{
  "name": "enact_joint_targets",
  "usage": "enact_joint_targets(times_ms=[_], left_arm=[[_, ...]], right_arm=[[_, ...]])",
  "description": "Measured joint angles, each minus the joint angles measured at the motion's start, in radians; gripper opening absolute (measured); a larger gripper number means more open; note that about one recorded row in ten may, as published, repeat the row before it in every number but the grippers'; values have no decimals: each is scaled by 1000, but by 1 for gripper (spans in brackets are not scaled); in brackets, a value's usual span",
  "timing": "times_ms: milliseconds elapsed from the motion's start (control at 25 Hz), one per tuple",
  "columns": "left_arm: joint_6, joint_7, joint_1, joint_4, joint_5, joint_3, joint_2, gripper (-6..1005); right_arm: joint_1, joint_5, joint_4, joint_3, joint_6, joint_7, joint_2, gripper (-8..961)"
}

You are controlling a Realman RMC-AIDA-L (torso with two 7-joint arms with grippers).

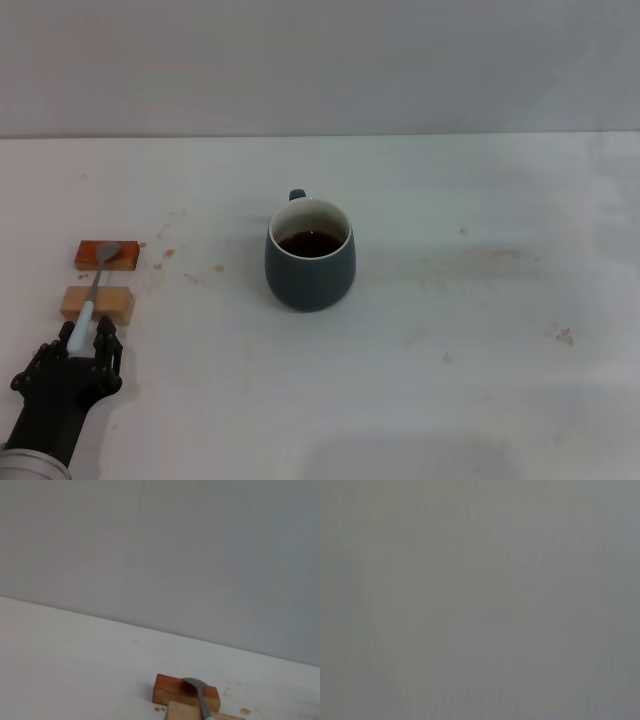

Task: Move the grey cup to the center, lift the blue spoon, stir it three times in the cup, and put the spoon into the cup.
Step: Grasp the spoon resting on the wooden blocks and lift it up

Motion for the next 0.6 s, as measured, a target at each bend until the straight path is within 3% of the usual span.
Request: enact_joint_targets(times_ms=[600], left_arm=[[0,0,-2,5,0,-6,-1,332]], right_arm=[[0,0,0,-1,-1,0,-1,544]])
